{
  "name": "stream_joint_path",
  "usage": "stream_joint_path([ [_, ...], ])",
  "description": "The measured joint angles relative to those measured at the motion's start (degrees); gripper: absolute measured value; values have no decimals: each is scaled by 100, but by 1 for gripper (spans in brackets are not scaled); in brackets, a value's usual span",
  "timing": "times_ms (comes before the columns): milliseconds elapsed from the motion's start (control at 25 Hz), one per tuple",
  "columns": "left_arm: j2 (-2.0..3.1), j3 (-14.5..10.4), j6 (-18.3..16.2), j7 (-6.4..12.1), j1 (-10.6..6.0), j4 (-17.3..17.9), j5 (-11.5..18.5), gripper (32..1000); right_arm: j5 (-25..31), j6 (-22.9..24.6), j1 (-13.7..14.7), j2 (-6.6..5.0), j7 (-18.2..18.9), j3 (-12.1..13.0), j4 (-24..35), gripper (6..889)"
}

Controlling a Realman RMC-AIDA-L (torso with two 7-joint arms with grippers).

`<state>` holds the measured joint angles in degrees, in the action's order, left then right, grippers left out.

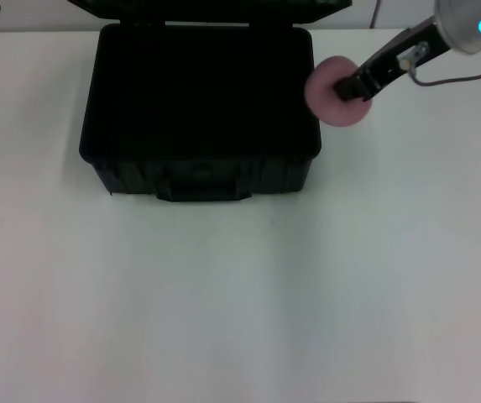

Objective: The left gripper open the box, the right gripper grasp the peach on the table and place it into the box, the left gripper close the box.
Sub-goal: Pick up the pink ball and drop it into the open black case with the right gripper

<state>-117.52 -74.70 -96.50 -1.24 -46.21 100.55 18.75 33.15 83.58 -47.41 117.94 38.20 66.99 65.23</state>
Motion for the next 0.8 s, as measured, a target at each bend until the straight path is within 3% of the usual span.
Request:
stream_joint_path([
  [400,-6,-5,0,1,-18,7,0,397,610,-1034,-56,10,198,616,-587,71],
  [800,-7,-16,0,1,-25,10,2,402,998,-1892,-107,39,437,1068,-1104,78],
])
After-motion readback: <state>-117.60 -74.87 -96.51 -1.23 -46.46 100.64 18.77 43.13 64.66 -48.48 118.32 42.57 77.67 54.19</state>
